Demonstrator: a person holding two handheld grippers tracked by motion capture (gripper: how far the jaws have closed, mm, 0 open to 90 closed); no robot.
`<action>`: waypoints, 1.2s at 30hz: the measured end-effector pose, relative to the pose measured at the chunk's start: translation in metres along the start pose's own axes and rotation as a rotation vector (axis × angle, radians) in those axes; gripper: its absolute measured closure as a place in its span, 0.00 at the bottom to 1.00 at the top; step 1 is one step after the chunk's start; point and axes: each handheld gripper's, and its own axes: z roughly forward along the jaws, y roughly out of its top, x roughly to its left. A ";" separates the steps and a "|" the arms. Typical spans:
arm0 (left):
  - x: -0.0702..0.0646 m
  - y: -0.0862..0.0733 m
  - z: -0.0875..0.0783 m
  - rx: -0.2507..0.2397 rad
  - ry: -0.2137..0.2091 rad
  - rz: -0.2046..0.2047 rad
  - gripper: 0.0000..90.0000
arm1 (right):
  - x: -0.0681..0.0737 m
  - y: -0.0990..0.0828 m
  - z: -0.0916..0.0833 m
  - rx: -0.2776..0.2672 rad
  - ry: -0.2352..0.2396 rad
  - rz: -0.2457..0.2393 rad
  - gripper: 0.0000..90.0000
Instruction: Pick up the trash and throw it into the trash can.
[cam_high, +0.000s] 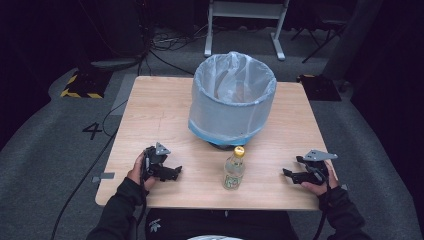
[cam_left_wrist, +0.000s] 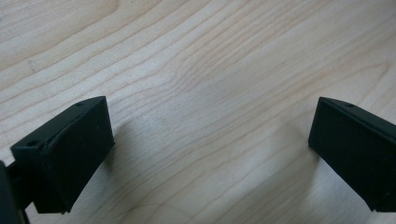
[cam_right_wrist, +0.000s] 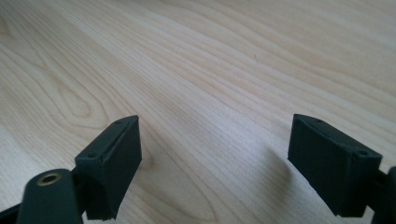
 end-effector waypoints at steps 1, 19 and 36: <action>0.001 0.000 0.000 -0.006 0.018 -0.008 0.00 | 0.000 0.001 -0.001 -0.007 -0.001 -0.003 0.19; 0.009 -0.011 -0.009 -0.009 -0.030 0.037 0.00 | 0.059 0.042 -0.012 -0.160 0.203 -0.118 0.18; 0.010 -0.012 -0.010 -0.011 -0.020 0.048 0.00 | 0.103 0.064 -0.004 -0.177 0.330 -0.206 0.19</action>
